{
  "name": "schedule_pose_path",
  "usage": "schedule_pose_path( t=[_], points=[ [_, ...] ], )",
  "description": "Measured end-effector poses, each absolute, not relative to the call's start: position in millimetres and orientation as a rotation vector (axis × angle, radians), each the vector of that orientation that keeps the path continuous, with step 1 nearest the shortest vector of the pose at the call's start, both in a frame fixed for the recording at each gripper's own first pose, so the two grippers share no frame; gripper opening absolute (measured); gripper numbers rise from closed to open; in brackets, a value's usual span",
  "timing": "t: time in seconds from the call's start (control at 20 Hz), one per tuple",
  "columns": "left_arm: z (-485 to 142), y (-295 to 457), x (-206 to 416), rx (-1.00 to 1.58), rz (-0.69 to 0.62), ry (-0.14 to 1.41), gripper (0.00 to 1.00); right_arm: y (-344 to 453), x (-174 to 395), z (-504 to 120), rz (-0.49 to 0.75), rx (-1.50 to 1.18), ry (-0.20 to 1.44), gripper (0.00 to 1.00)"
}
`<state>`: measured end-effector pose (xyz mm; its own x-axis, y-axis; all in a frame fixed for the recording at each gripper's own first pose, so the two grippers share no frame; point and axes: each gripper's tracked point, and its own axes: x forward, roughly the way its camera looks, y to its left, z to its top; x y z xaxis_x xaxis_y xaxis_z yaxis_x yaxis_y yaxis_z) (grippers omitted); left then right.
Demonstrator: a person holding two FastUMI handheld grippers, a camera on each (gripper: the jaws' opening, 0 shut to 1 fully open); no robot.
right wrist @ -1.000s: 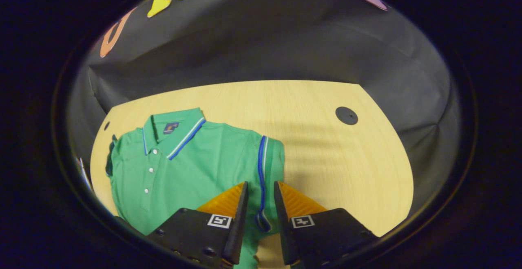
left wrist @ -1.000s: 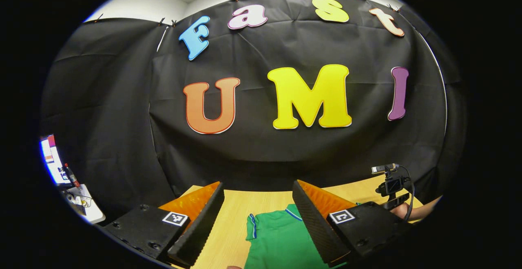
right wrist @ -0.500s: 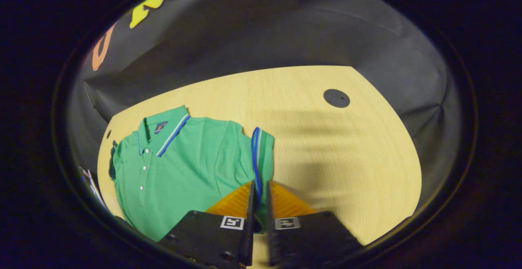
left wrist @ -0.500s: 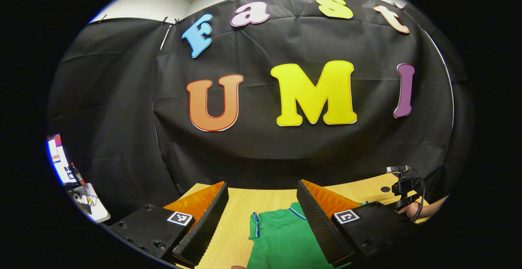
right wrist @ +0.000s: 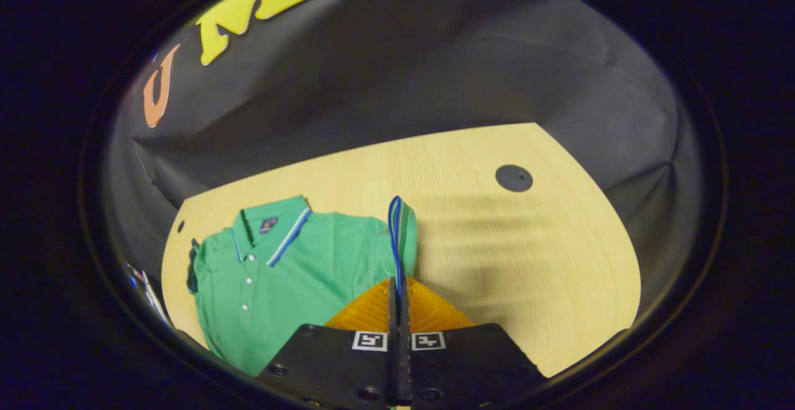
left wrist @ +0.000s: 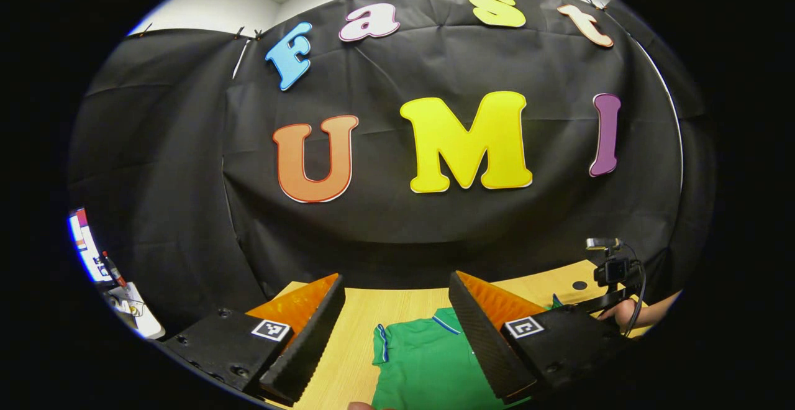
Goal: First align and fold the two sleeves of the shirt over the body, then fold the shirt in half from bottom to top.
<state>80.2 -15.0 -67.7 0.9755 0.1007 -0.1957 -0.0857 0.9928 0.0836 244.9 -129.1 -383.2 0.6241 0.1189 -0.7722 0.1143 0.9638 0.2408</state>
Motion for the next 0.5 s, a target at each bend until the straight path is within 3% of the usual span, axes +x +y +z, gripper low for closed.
schedule_pose_path(
  t=[0.5],
  points=[
    [-68, 24, 59, 0.039, 0.164, 0.210, 1.00, 1, 248, -345, 0.126, 0.304, 0.913, 0.00]
  ],
)
